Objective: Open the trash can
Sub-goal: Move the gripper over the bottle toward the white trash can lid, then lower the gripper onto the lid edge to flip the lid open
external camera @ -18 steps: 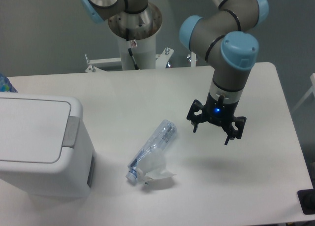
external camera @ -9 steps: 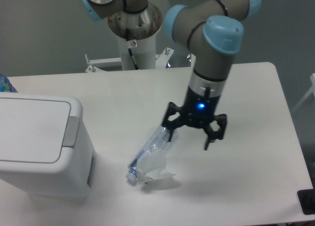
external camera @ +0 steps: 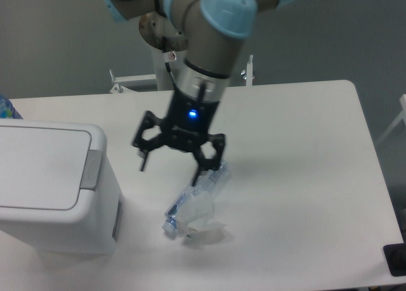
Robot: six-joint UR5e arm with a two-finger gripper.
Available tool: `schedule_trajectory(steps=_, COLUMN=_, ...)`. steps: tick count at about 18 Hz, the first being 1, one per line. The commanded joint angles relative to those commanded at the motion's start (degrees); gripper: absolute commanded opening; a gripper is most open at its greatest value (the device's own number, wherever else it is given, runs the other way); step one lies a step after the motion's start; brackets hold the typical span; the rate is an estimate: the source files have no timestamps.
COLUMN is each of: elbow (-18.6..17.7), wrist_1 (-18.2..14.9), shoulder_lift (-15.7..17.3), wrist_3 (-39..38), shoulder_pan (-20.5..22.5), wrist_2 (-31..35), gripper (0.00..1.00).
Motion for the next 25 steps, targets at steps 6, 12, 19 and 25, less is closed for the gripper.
schedule_trajectory(steps=6, elbow=-0.70, wrist_1=0.00, shoulder_lift=-0.34, wrist_3=-0.45, shoulder_pan=-2.03, wrist_2=0.09, gripper=1.00)
schedule_trajectory(steps=12, elbow=-0.70, wrist_1=2.81, shoulder_lift=-0.87, wrist_3=-2.20, shoulder_pan=-2.03, wrist_2=0.35, gripper=1.00)
schedule_trajectory(steps=19, elbow=-1.41, wrist_1=4.75, shoulder_lift=-1.93, wrist_3=-2.56, shoulder_pan=-2.12, wrist_2=0.70, gripper=1.00)
schedule_trajectory(steps=25, elbow=-2.46, wrist_1=6.50, shoulder_lift=-1.93, wrist_3=-2.56, shoulder_pan=-2.20, wrist_2=1.58, gripper=1.00)
